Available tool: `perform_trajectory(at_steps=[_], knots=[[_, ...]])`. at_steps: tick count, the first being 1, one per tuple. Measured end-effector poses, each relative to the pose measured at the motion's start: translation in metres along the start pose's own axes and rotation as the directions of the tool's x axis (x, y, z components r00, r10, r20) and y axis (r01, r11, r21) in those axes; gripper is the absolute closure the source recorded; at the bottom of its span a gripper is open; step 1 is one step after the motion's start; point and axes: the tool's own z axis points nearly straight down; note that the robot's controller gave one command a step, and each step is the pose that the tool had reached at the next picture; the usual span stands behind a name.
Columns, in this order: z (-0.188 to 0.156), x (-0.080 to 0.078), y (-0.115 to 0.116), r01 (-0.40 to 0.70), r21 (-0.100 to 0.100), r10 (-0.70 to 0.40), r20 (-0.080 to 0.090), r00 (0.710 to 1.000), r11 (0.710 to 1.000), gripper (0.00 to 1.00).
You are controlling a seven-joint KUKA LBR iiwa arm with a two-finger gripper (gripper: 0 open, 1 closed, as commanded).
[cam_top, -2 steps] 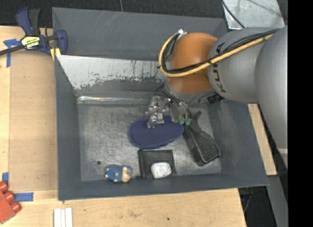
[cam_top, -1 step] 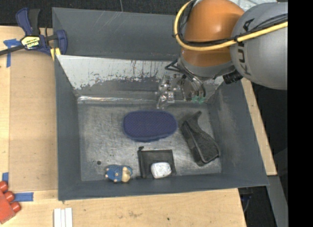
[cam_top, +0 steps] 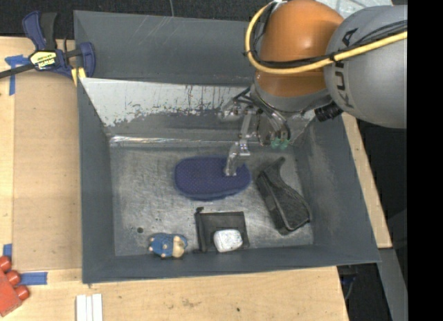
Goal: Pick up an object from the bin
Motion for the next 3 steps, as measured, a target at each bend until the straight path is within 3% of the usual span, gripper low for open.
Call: perform_trajectory(at_steps=[1,2,3], knots=[[0.131,-0.017,0.013,-0.01,0.001,0.01,-0.005,1.0,1.0,0.0],[0.126,-0.018,0.014,-0.007,0.0,0.007,-0.004,1.0,1.0,1.0],[-0.067,-0.028,0.004,0.015,0.0,-0.015,0.01,1.0,1.0,1.0]])
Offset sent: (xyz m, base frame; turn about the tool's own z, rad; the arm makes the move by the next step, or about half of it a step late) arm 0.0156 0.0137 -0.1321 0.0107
